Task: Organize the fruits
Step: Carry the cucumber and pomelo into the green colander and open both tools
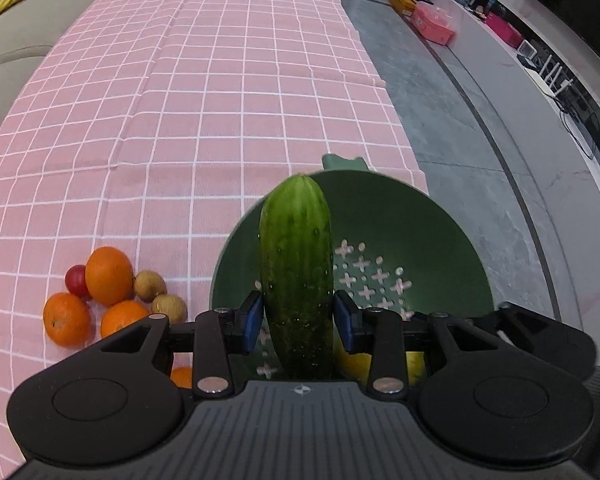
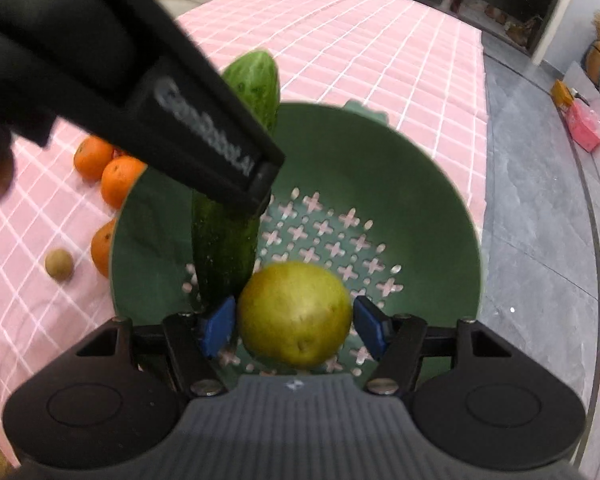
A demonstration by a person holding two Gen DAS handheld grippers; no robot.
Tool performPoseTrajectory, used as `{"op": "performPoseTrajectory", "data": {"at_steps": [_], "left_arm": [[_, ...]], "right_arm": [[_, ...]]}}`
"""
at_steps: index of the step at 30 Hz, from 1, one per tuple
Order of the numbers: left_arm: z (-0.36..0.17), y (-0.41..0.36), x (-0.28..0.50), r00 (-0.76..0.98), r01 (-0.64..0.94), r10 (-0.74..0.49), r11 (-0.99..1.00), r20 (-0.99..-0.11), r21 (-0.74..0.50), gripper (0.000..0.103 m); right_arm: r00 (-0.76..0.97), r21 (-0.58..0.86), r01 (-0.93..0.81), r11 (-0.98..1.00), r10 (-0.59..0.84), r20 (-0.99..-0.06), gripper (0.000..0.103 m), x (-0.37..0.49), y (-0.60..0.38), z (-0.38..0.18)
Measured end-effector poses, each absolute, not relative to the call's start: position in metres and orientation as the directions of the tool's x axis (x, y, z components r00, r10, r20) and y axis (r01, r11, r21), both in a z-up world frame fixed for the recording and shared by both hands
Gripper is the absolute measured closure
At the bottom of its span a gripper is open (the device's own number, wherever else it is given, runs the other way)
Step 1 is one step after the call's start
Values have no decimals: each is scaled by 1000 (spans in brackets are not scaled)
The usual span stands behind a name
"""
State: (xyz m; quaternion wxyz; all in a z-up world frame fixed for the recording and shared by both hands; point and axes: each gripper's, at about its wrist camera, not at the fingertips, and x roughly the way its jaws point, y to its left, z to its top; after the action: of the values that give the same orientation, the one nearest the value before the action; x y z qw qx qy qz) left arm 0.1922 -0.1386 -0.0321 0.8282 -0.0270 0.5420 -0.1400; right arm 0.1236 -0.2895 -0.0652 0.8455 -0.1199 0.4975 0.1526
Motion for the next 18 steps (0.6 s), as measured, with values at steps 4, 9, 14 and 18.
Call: {"op": "performPoseTrajectory", "data": {"at_steps": [4,9,14,18], "left_arm": [[-34,-137,193,382,198,-264,959,-886,-201,60],[-35,-133,193,347,207,-286,952,-893,-224,56],[-21,-124,181,350,211,-322,942,-880,-260,50],[6,-113,159,400,254,-354,929,-845,-269,46]], "right_arm": [[471,-50,-362,931,136,-872,38,125,-290,-65],[476,-54,-346,937,126,-870,38,127,-292,-69],[510,-53,-305,951,116,-852,28,125,-297,-66],[558,-61,-262,963,100,-824,19,120,-298,-59]]}}
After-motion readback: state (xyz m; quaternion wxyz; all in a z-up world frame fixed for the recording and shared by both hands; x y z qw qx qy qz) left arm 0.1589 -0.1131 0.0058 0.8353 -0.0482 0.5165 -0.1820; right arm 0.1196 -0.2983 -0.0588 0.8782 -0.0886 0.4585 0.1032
